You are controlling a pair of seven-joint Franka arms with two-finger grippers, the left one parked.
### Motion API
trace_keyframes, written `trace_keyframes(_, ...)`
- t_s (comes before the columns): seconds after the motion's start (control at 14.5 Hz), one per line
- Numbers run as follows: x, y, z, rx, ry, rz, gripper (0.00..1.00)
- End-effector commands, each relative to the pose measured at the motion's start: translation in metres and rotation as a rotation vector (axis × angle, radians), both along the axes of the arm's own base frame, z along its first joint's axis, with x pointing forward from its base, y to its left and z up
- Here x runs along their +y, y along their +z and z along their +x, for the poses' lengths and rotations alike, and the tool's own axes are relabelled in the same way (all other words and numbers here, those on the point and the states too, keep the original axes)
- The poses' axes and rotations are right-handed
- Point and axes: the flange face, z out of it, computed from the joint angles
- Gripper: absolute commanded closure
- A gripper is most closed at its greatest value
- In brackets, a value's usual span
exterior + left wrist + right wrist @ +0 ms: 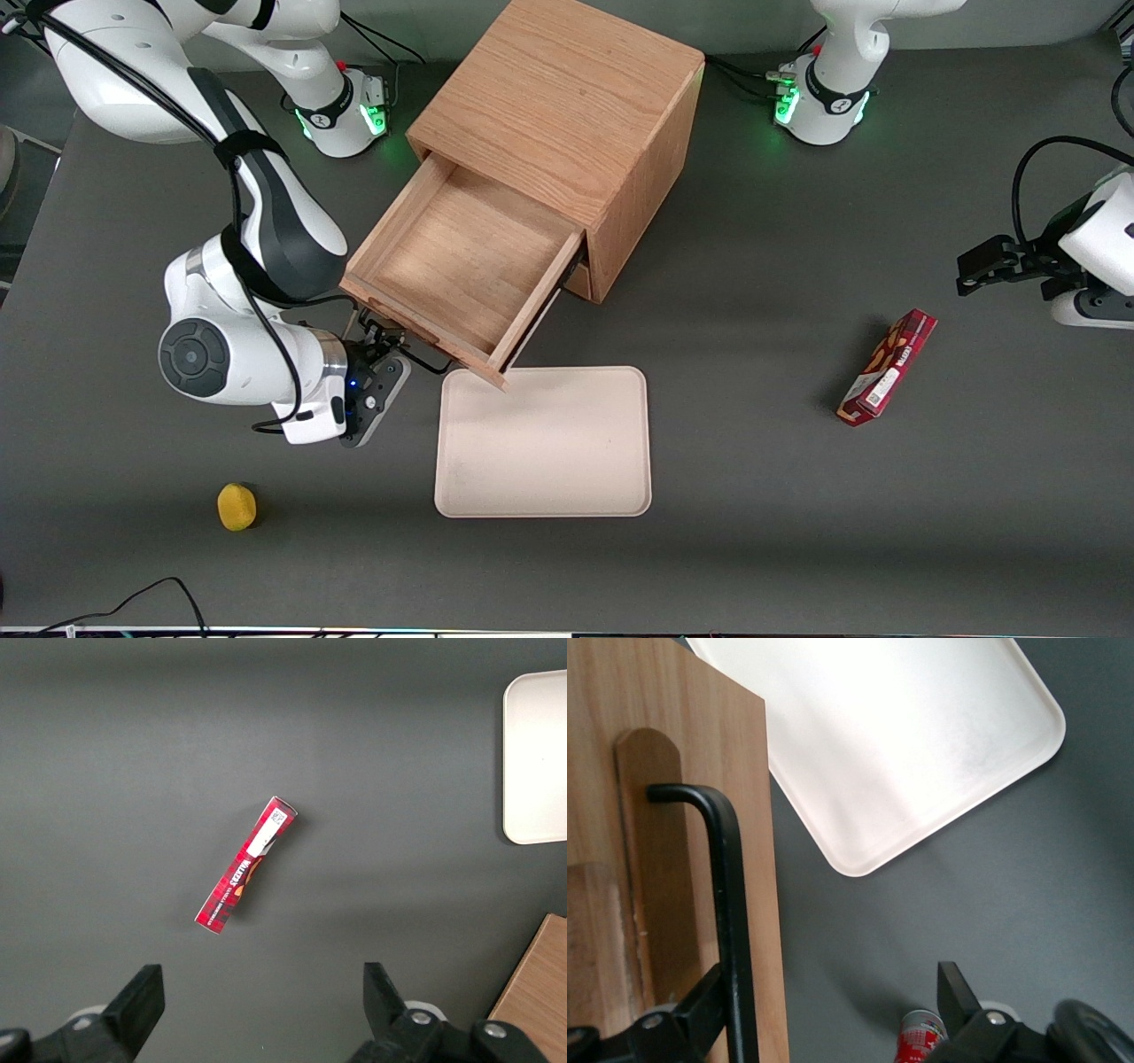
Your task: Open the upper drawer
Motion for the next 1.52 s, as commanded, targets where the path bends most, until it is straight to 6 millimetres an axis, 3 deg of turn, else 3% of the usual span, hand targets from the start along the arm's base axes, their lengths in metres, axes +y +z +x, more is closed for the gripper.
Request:
trace_keyframes(0.0,-0.025,0.008,0.019,-0.051,0.041,-0.027,0.0)
trace_keyframes(0.21,-0.035,0.017,0.023,-0.046,0.06,-0.031,0.0)
trace_keyframes(0.55,-0.032,0.026,0.02,-0.044,0.057,-0.022,0.0)
trace_keyframes(0.69,-0.028,0.048,0.015,-0.05,0.058,-0.025,0.0)
trace_keyframes(0.97,-0.001,0.133,-0.016,-0.097,-0.014,-0.03,0.0)
trace_keyframes(1.18,0.019,0.209,-0.061,-0.145,-0.119,-0.057,0.0)
trace_keyframes(1.31,0.024,0.247,-0.09,-0.155,-0.237,-0.093,0.0)
trace_keyframes(1.45,0.032,0.267,-0.111,-0.148,-0.366,-0.122,0.0)
